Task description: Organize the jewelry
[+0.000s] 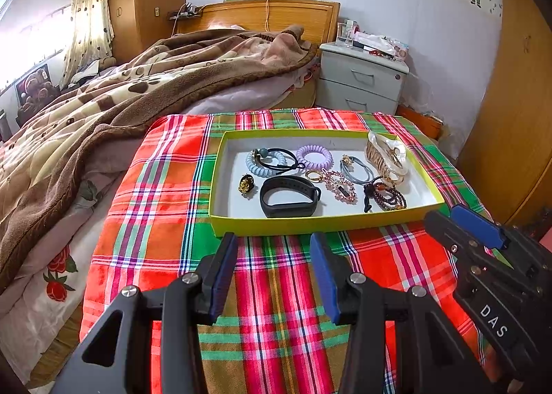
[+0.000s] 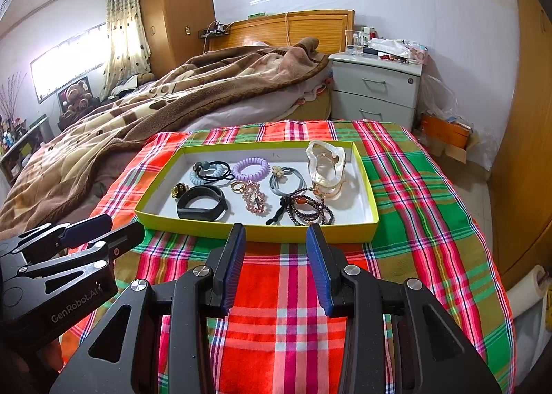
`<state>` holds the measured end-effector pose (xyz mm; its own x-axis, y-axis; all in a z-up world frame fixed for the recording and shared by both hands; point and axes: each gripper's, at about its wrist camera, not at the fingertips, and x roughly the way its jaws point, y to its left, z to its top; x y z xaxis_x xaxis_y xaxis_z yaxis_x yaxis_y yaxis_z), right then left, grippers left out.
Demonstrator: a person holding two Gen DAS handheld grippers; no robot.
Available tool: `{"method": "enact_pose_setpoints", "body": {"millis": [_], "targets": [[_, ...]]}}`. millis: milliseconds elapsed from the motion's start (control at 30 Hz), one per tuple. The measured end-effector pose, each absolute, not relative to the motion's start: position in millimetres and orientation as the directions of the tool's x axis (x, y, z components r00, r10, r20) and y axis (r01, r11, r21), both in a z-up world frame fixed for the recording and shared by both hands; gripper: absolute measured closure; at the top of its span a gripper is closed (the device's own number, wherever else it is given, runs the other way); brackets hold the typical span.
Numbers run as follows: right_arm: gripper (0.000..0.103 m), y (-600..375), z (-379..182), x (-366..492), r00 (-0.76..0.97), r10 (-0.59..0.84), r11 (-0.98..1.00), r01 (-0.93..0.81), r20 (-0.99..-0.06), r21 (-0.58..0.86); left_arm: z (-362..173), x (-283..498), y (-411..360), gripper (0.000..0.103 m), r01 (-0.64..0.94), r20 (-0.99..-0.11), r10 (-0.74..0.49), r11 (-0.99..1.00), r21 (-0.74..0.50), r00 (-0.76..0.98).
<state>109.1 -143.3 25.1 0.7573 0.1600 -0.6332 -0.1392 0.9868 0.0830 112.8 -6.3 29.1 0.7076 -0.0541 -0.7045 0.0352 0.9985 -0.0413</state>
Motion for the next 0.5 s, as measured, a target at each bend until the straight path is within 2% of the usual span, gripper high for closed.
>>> {"method": "enact_pose_setpoints", "body": {"millis": [500], "targets": [[0.066,-144.6,24.0,110.7,0.757,0.159,0.987,-0.136,-0.634,0.084,27.9,113.2,-5.8,0.057,0.042,-0.704,-0.065,0.998,-0.049,0.708]]}}
